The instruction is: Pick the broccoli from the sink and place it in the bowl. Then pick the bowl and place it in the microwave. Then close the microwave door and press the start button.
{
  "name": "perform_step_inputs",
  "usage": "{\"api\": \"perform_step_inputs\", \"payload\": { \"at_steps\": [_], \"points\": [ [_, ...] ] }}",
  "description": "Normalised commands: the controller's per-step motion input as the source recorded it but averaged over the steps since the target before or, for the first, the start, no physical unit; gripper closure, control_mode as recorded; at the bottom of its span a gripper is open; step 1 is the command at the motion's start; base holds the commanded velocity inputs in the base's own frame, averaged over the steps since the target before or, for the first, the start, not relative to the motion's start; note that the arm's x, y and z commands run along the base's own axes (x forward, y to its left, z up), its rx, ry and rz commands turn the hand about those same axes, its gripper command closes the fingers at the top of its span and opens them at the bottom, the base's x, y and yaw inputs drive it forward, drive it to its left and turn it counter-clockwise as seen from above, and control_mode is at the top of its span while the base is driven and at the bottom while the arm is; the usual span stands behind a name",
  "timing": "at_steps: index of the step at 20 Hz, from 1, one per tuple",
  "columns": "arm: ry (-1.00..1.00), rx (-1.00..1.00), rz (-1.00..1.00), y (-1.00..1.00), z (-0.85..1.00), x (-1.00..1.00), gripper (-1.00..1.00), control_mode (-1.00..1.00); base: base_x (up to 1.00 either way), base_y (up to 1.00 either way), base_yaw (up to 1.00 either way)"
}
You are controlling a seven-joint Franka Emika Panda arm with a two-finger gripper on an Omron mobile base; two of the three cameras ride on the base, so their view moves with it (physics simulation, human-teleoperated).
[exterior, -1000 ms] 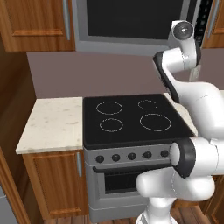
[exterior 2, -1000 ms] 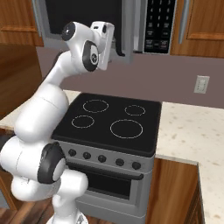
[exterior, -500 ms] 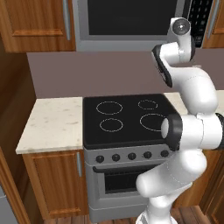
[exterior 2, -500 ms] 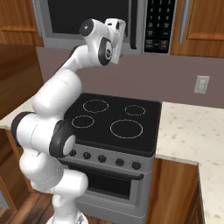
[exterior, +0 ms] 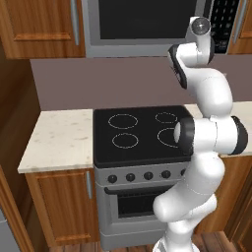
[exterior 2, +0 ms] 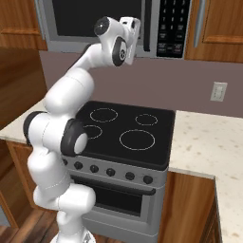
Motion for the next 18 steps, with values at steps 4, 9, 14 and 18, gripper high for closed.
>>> {"api": "perform_step_inputs", "payload": {
  "at_steps": [4, 9, 14, 18],
  "points": [
    [0.0, 0.01, 0.01, -0.05, 0.0, 0.49, -1.0, -1.0, 0.0, 0.0, 0.0],
    [0.0, 0.04, 0.08, -0.01, 0.0, 0.06, -1.0, -1.0, 0.0, 0.0, 0.0],
    [0.0, 0.05, 0.13, 0.0, -0.02, 0.04, -1.0, -1.0, 0.0, 0.0, 0.0],
    [0.0, 0.03, 0.15, 0.02, -0.04, -0.02, -1.0, -1.0, 0.0, 0.0, 0.0]
  ]
}}
